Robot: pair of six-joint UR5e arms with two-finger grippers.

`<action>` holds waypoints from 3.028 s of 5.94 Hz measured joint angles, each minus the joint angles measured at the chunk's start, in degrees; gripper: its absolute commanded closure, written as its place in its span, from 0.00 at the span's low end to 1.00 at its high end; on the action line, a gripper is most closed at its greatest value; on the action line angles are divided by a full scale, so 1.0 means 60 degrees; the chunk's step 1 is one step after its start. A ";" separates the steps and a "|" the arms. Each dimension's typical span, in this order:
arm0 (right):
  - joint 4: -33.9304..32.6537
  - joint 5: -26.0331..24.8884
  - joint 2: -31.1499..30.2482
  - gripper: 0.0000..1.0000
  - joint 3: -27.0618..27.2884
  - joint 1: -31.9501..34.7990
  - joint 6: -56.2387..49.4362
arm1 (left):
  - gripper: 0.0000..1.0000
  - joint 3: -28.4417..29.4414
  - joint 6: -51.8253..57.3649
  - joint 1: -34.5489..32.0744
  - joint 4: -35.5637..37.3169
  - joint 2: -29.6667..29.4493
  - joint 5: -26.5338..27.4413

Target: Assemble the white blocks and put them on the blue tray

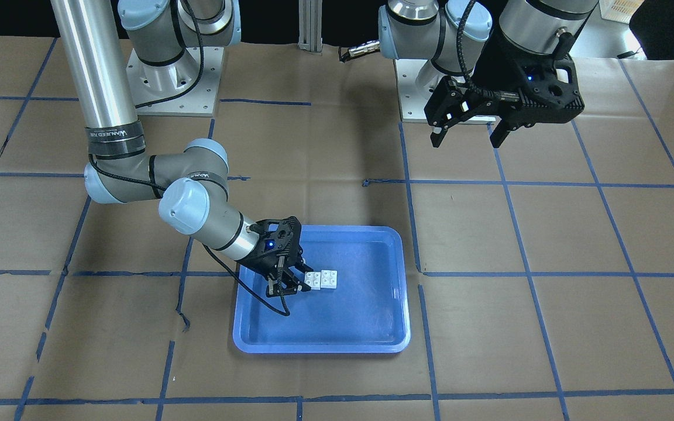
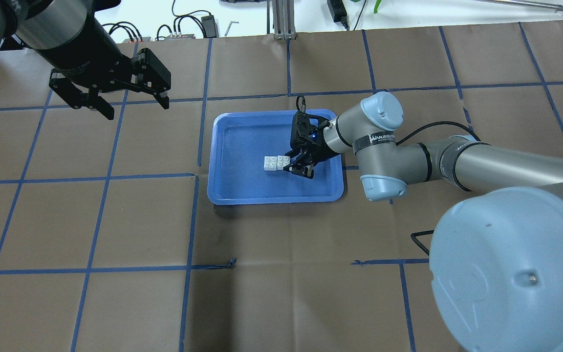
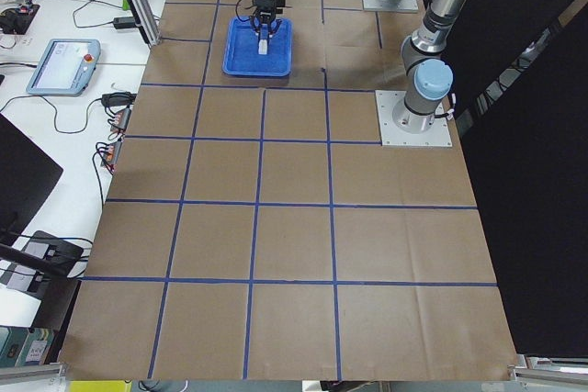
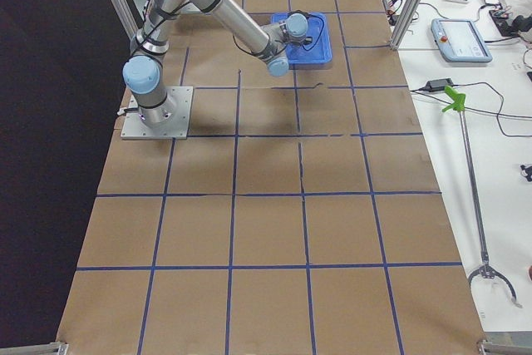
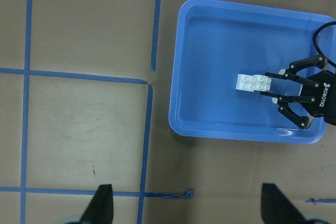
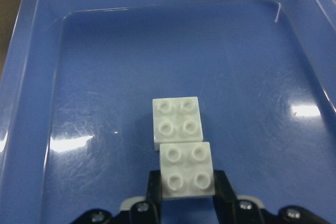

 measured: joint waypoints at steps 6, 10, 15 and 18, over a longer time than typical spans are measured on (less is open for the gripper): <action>-0.0009 0.0015 -0.0008 0.66 0.0009 0.0004 0.0004 | 0.01 0.0000 -0.0020 -0.0001 0.0048 0.0001 -0.0010; -0.0010 0.0030 0.0007 0.59 0.0009 0.0014 0.0001 | 0.01 0.0000 -0.0028 -0.0001 0.0044 0.0001 -0.0004; -0.0009 0.0112 0.0031 0.49 0.0010 0.0015 0.0007 | 0.01 0.0000 -0.0031 -0.0001 0.0034 0.0001 -0.0003; -0.0016 0.0343 0.0027 0.01 -0.0027 0.0009 -0.0004 | 0.01 0.0000 -0.0031 -0.0001 0.0036 0.0001 0.0000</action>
